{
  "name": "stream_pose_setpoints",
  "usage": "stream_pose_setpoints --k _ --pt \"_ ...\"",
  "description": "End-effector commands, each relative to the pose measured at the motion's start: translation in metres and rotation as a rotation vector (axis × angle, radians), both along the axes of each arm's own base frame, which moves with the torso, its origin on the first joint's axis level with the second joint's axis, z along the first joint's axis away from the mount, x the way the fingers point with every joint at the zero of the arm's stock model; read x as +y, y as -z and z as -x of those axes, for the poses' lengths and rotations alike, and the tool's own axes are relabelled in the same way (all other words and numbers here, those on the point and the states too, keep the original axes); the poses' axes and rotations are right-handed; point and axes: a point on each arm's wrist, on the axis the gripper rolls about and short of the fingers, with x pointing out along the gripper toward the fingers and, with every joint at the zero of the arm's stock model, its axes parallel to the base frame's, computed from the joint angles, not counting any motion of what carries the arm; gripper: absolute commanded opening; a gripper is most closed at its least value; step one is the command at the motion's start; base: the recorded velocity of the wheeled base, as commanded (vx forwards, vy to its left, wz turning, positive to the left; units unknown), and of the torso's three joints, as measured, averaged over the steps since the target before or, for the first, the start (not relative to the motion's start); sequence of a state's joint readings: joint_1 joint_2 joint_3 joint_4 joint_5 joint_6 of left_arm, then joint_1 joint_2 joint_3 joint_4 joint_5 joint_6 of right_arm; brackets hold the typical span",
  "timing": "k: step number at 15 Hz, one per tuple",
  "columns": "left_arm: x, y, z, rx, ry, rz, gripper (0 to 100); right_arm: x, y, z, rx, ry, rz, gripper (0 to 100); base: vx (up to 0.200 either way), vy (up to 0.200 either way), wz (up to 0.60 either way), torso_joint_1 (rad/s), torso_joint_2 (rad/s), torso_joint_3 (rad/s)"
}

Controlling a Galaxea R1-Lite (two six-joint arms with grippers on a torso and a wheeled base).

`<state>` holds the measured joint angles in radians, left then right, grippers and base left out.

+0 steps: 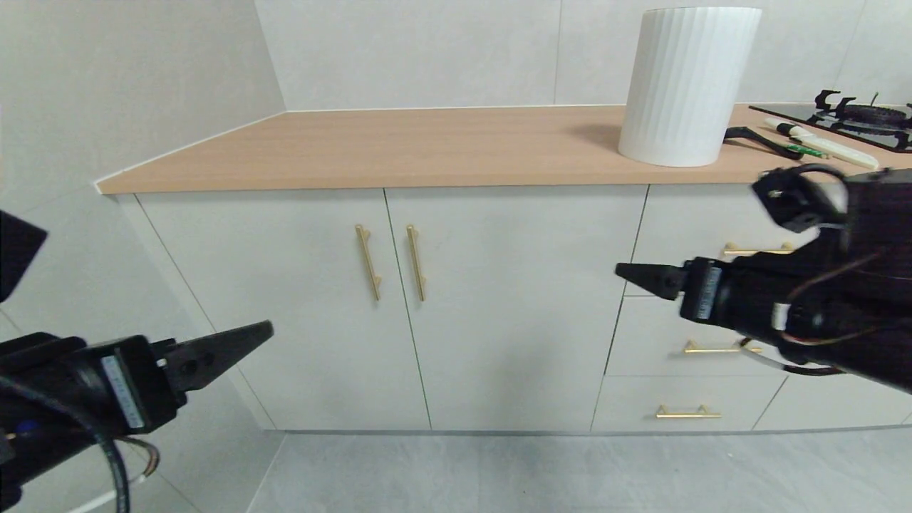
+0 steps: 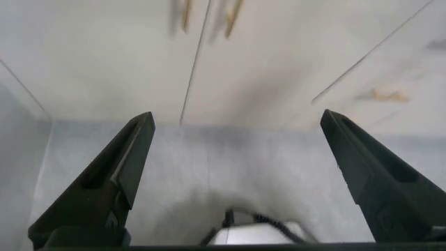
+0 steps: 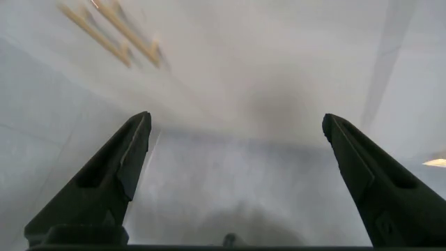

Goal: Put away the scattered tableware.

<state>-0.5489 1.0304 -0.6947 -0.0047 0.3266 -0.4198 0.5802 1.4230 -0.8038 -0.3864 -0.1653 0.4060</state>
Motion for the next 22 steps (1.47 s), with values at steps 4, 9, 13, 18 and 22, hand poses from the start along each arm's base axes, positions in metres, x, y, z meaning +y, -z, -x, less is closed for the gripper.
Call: stream_pose_setpoints --k 4,9,13,18,22 --pt "0.066 0.017 0.105 -0.345 -0.121 -0.088 100 -0.124 -0.008 0.168 -0.490 0.378 0.150 100 0.000 0.000 0.00 0.000 0.00 0.000" --pt "0.079 0.056 0.162 -0.499 -0.275 -0.173 100 -0.144 0.037 0.264 -0.605 0.526 0.312 100 0.000 0.000 0.00 0.000 0.00 0.000" --pt "0.077 0.066 0.168 -0.503 -0.371 -0.225 100 -0.135 0.053 0.271 -0.583 0.654 0.360 100 0.000 0.000 0.00 0.000 0.00 0.000" --pt "0.070 0.100 0.168 -0.470 -0.514 -0.331 100 -0.134 0.090 0.255 -0.523 0.647 0.371 100 0.000 0.000 0.00 0.000 0.00 0.000" --pt "0.069 0.135 0.148 -0.398 -0.457 -0.342 100 -0.132 0.142 0.228 -0.435 0.530 0.393 100 0.000 0.000 0.00 0.000 0.00 0.000"
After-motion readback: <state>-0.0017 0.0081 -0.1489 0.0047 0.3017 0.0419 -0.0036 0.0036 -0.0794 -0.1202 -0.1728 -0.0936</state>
